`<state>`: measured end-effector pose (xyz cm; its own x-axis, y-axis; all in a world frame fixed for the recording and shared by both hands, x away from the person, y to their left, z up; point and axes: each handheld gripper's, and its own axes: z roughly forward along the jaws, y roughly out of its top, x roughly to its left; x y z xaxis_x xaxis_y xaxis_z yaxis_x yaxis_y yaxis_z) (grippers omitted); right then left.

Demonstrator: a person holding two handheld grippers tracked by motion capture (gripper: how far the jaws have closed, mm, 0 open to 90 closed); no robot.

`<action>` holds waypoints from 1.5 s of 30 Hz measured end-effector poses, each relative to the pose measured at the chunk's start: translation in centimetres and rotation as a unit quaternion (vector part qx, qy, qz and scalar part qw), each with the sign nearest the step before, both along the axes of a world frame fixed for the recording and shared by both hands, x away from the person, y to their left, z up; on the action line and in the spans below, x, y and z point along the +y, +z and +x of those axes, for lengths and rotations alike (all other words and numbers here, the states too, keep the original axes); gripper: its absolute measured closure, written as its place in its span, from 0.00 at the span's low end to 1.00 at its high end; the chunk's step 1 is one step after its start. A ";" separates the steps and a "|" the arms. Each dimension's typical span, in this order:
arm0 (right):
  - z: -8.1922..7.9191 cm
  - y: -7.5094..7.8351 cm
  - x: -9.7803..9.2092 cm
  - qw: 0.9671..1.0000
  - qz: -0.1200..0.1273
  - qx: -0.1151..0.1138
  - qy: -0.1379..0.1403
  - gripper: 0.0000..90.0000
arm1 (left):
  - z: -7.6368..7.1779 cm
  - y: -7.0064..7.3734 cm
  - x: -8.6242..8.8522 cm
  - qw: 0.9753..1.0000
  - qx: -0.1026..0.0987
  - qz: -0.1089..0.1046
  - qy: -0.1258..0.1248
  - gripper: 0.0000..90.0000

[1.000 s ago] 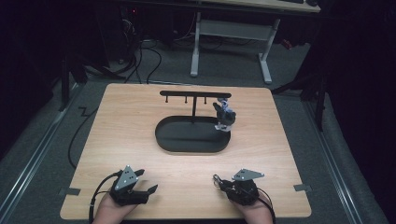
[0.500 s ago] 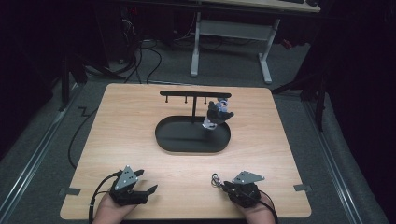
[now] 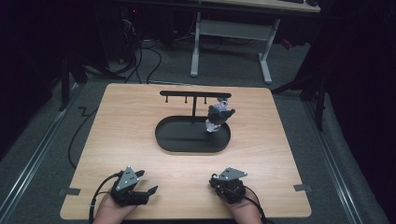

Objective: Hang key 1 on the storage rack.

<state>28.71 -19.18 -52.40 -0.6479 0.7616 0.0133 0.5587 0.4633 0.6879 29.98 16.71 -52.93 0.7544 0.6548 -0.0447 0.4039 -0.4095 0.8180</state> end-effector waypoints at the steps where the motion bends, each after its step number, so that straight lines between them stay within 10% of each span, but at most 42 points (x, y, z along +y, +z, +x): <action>1: -0.2 0.0 -0.1 1.000 0.001 0.003 0.003 0.95 | 0.0 0.0 0.1 1.000 0.000 -0.001 0.001 0.25; 15: -2.8 1.4 -5.0 0.999 0.024 0.011 -0.031 0.93 | 0.2 0.0 -0.1 1.000 0.000 0.000 -0.004 0.25; 21: -3.7 0.8 -5.0 0.999 -0.008 0.024 -0.037 0.99 | 0.3 0.0 -0.1 1.000 0.002 -0.001 -0.004 0.25; 37: 3.7 0.6 -4.2 0.997 -0.025 0.017 -0.065 0.98 | 0.1 0.2 0.5 1.000 0.000 -0.006 0.008 0.25; 45: -0.6 1.8 -4.3 0.998 0.005 0.005 -0.063 0.97 | 0.1 0.2 0.4 1.000 -0.002 -0.005 0.004 0.25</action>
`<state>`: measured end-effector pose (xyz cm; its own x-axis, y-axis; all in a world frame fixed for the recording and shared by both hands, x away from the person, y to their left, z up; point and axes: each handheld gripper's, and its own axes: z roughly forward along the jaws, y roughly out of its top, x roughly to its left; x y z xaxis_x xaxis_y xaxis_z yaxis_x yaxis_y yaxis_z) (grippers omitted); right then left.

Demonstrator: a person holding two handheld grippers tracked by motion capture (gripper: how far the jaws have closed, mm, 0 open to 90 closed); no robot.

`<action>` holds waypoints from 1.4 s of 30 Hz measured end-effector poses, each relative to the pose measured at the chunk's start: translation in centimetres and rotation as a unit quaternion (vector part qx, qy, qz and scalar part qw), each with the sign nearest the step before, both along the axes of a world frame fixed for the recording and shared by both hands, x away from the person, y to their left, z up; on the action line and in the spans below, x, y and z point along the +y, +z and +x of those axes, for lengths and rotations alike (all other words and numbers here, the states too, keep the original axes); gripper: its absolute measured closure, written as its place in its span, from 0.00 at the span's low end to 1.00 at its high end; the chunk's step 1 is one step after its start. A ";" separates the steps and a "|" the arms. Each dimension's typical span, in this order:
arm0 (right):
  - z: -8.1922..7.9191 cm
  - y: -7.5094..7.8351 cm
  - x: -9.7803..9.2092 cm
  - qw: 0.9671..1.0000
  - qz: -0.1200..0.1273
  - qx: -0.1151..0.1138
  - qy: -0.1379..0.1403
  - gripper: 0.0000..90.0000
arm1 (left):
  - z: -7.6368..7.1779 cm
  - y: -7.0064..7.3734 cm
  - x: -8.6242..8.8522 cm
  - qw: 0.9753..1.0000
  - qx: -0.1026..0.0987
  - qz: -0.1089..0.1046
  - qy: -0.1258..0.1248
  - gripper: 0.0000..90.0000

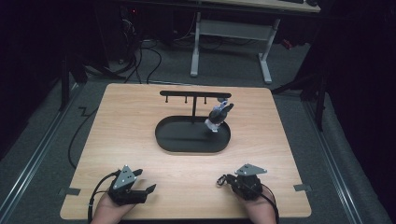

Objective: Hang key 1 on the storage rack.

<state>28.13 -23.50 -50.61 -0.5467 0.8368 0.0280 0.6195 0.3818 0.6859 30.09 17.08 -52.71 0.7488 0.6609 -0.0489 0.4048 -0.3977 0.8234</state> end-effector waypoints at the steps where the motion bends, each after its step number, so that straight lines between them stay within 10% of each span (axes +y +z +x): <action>1: -0.6 0.0 0.1 1.000 0.005 0.003 0.003 0.97 | -0.1 0.0 0.0 1.000 -0.001 0.000 -0.001 0.25; 7: -1.7 -1.2 1.4 0.999 0.014 0.031 0.028 0.98 | -0.1 0.2 0.0 1.000 -0.003 0.000 -0.001 0.25; 21: 4.4 -1.2 -0.6 0.999 -0.016 0.025 -0.038 0.97 | -0.1 0.2 0.3 1.000 -0.002 -0.001 0.005 0.25; 28: 2.6 -0.4 -1.1 0.998 -0.036 0.046 -0.017 0.85 | -0.1 0.0 0.3 1.000 0.000 -0.001 0.008 0.25; 34: 1.8 0.5 -0.1 0.992 -0.092 0.088 0.021 0.63 | -0.1 0.3 0.4 1.000 -0.004 -0.002 0.007 0.25; 42: 3.2 1.6 2.1 0.977 -0.135 0.156 0.057 0.61 | -0.1 0.3 0.6 1.000 -0.005 -0.007 0.001 0.25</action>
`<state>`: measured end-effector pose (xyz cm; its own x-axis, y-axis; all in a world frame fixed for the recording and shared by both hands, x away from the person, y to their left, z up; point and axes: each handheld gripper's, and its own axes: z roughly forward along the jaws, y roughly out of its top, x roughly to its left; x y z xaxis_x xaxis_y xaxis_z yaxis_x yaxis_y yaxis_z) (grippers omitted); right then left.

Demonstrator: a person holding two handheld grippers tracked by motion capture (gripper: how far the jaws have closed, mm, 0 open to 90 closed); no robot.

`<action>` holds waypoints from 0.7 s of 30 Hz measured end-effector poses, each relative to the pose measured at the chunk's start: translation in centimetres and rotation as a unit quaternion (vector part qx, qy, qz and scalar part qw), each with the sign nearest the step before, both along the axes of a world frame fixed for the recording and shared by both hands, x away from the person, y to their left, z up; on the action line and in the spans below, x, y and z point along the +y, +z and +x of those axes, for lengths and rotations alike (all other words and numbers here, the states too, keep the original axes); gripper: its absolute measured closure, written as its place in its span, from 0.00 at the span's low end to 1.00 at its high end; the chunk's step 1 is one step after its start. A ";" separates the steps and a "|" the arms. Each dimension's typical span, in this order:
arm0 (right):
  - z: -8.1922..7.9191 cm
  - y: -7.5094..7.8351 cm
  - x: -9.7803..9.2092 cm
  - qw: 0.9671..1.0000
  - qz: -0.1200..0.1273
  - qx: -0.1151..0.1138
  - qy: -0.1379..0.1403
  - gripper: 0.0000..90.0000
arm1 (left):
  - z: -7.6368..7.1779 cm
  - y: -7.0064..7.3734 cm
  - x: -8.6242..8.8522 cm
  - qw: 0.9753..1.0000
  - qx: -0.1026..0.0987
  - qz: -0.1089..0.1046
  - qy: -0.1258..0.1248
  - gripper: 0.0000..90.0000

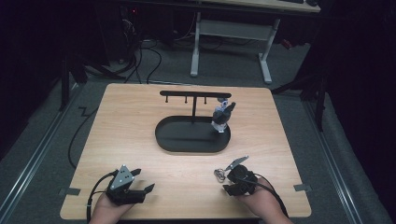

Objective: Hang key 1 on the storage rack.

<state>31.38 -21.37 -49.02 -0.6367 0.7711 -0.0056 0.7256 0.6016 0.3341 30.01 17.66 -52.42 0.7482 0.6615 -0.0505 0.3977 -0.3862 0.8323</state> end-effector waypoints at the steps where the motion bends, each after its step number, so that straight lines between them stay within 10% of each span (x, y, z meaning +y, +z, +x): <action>1: 0.2 0.1 0.2 1.000 -0.003 0.007 0.000 0.60 | 0.0 0.0 0.0 1.000 -0.001 -0.001 -0.001 0.25; 14: 3.7 0.6 3.6 0.995 -0.084 0.046 0.036 0.60 | 0.0 0.3 0.3 1.000 -0.005 -0.008 -0.003 0.25; 21: 4.1 0.2 3.5 0.994 -0.087 0.058 0.038 0.67 | 0.0 0.3 0.2 1.000 -0.002 -0.006 -0.005 0.25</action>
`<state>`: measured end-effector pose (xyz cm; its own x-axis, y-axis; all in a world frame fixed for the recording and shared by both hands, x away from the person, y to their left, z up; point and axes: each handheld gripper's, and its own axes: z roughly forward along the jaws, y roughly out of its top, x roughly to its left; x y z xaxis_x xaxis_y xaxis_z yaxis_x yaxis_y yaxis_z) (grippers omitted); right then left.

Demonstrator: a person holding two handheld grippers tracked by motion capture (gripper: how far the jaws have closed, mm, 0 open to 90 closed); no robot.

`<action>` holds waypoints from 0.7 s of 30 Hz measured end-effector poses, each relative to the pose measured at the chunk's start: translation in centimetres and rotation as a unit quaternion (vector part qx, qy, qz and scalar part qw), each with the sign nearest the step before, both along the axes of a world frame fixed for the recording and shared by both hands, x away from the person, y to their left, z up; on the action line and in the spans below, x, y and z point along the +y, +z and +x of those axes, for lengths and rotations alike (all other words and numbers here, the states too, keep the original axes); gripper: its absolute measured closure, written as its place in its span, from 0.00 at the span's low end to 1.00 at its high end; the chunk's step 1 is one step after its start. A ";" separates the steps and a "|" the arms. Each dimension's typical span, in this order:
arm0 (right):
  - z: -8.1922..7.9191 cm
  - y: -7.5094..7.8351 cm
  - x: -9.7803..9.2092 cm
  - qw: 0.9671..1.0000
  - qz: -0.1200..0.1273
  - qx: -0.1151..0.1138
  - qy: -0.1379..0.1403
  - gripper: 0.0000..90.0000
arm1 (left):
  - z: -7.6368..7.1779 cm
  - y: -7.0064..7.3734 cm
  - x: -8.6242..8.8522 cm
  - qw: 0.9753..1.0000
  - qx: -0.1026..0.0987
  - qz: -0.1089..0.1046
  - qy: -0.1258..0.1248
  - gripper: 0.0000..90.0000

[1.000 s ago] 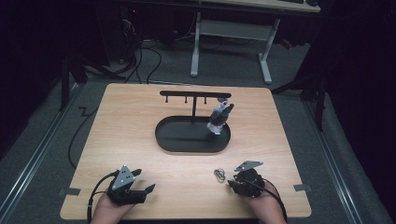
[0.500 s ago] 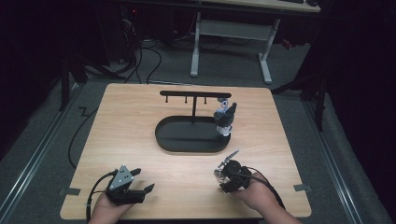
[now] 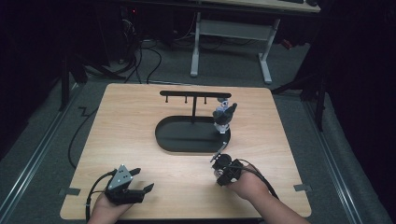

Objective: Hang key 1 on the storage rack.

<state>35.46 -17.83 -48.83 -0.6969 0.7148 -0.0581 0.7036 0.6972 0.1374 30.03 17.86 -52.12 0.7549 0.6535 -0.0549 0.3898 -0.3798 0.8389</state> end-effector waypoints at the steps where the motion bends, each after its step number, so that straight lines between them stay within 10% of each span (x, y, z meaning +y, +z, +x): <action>1: 0.1 0.0 -0.1 1.000 0.001 0.000 0.003 0.69 | 0.0 0.0 -0.1 1.000 0.000 0.000 -0.001 0.25; 21: 0.6 1.0 -1.8 0.998 0.045 -0.001 -0.036 0.89 | 0.0 -0.2 -0.2 1.000 0.002 0.002 -0.005 0.25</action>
